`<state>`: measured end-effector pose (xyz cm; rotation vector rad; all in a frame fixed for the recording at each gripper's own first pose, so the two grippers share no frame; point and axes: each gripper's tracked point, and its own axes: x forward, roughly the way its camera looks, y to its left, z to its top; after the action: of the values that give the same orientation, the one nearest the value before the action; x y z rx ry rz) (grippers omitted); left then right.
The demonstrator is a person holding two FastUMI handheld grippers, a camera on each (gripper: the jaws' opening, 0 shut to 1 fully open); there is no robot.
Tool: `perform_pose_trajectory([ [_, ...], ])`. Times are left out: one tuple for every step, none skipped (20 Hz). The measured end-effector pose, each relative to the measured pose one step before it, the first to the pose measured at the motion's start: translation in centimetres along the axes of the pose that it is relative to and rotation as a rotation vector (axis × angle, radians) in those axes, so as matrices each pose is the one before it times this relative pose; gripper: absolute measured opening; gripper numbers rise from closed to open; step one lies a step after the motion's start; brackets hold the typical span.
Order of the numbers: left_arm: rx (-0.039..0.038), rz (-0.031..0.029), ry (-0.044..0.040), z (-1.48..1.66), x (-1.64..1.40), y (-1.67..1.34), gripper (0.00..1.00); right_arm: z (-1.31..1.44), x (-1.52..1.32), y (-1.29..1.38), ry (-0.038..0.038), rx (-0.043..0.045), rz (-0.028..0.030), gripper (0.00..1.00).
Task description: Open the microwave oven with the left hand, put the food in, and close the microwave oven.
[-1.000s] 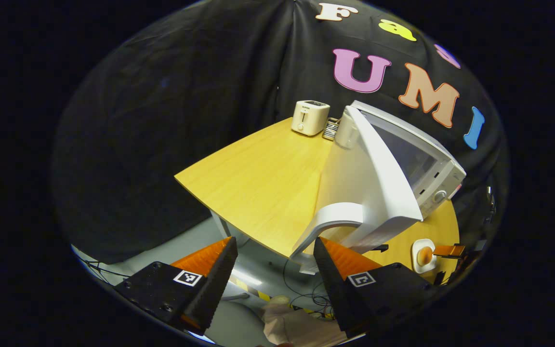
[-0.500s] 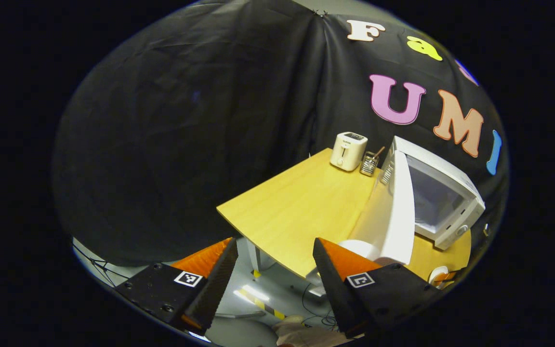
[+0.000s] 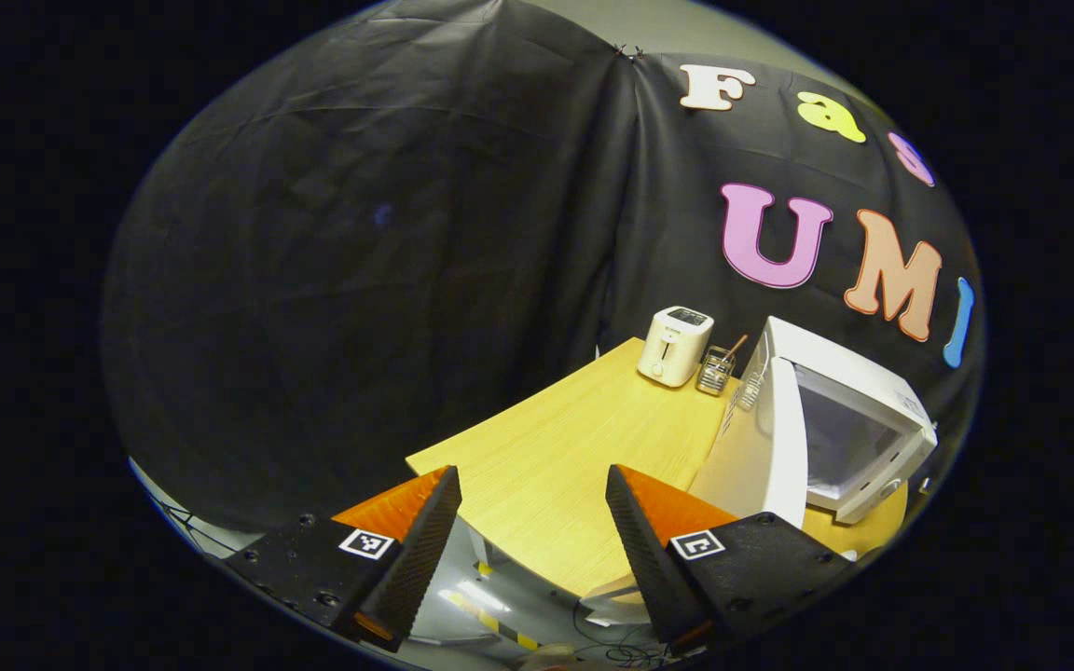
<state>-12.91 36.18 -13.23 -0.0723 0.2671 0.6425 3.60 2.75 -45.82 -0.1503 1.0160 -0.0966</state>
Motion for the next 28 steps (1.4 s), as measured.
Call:
perform_pose_trajectory([
  [-0.00089, -0.01054, -0.00059, -0.017, 0.476, -0.276, 0.92, 0.117, -0.174, 0.036, 0.0035, 0.01281, -0.00851, 0.87],
  [0.0022, -0.0098, -0.0023, 0.253, 0.439, -0.347, 0.92, -0.027, 0.032, 0.021, 0.00379, 0.01174, -0.00986, 0.89],
  [0.00453, -0.00979, -0.00109, 0.11, 0.409, -0.255, 0.92, 0.005, -0.086, -0.089, 0.00856, 0.00962, -0.01089, 0.79],
  [0.00621, -0.00927, 0.00086, 0.133, 0.446, -0.318, 0.92, 0.053, -0.148, 0.137, 0.00553, 0.01248, -0.0004, 0.78],
  [0.00347, -0.01108, 0.00179, -0.009, 0.494, -0.237, 0.92, 0.084, -0.275, 0.352, 0.00158, 0.01788, 0.00743, 0.79],
  [0.00056, -0.01658, 0.00526, 0.115, 0.408, -0.398, 0.92, -0.003, -0.334, 0.439, 0.00135, 0.02223, 0.00966, 0.79],
  [0.00134, -0.01636, 0.00544, -0.091, 0.375, -0.46, 0.92, 0.195, -0.468, 0.533, -0.00315, 0.02854, 0.01355, 0.79],
  [0.00445, -0.01273, 0.00361, 0.076, 0.467, -0.417, 0.92, 0.279, -0.732, 0.604, -0.00715, 0.03231, 0.0183, 0.79],
  [0.0055, -0.01004, 0.00045, 0.058, 0.374, -0.164, 0.92, 0.276, -0.629, 0.743, -0.01076, 0.03607, 0.02273, 0.79],
  [0.0035, -0.01043, 0.00124, 0.133, 0.512, -0.215, 0.92, 0.206, -0.744, 0.954, -0.01095, 0.03987, 0.02927, 0.79],
  [0.00075, -0.01091, 0.00132, 0.074, 0.294, -0.318, 0.92, 0.163, -0.676, 1.163, -0.00938, 0.04343, 0.03722, 0.79],
  [0.00021, -0.01009, 0.00239, 0.066, 0.22, -0.313, 0.92, 0.008, -0.589, 1.313, -0.00683, 0.04251, 0.04196, 0.79],
  [-0.00011, -0.00914, 0.0031, -0.159, 0.41, -0.175, 0.92, -0.107, -0.525, 1.329, -0.00425, 0.03447, 0.04388, 0.79],
  [0.00002, -0.00914, 0.00294, -0.052, 0.284, -0.142, 0.92, -0.211, -0.609, 1.43, -0.00409, 0.0311, 0.04482, 0.79],
  [-0.00009, -0.00959, 0.00481, -0.221, 0.186, -0.133, 0.92, -0.084, -0.443, 1.227, -0.00728, 0.01936, 0.03855, 0.79],
  [-0.00189, -0.00944, 0.00612, -0.195, 0.24, -0.109, 0.92, -0.18, -0.299, 1.028, -0.00726, 0.01382, 0.02818, 0.78],
  [-0.003, -0.00751, 0.0081, -0.272, 0.215, -0.056, 0.92, -0.231, -0.095, 1.201, -0.00667, 0.01475, 0.03111, 0.78],
  [-0.00473, -0.00541, 0.00694, -0.214, 0.109, -0.016, 0.92, -0.207, -0.118, 1.228, -0.00426, 0.01718, 0.03363, 0.78],
  [-0.00602, -0.00505, 0.00709, -0.303, 0.09, -0.057, 0.92, -0.176, 0.005, 1.36, -0.00326, 0.02007, 0.0391, 0.78],
  [-0.0063, -0.00535, 0.00649, -0.154, -0.06, -0.047, 0.92, -0.284, 0.211, 1.294, -0.00031, 0.0138, 0.03548, 0.78],
  [-0.00499, -0.0049, 0.00513, -0.169, 0.089, -0.022, 0.93, -0.112, 0.299, 1.092, -0.00389, 0.00673, 0.03089, 0.83],
  [-0.00255, -0.00712, 0.00574, -0.238, 0.121, -0.089, 0.93, -0.066, 0.506, 0.962, -0.01051, 0.00239, 0.02106, 0.83],
  [0.00026, -0.00669, 0.00672, -0.291, 0.018, -0.03, 0.93, -0.087, 0.567, 0.79, -0.00519, 0.00026, 0.01633, 0.83],
  [0.00101, -0.00433, 0.00598, -0.148, -0.003, -0.019, 0.93, -0.177, 0.47, 0.849, -0.00767, -0.00415, 0.01492, 0.77],
  [-0.00001, -0.00483, 0.00584, -0.16, 0.01, -0.005, 0.93, 0.014, 0.694, 0.794, -0.01066, -0.00924, 0.01081, 0.77],
  [-0.00151, -0.00455, 0.00564, -0.142, -0.038, -0.085, 0.93, 0.147, 0.779, 0.724, -0.0155, -0.01437, 0.00754, 0.77],
  [-0.00049, -0.00574, 0.00572, -0.154, 0.071, -0.137, 0.93, 0.209, 0.745, 0.73, -0.01255, -0.0174, 0.00658, 0.77],
  [0.00099, -0.00395, 0.00514, -0.105, 0.005, -0.082, 0.93, 0.162, 0.752, 0.785, -0.01458, -0.01917, 0.01155, 0.77],
])
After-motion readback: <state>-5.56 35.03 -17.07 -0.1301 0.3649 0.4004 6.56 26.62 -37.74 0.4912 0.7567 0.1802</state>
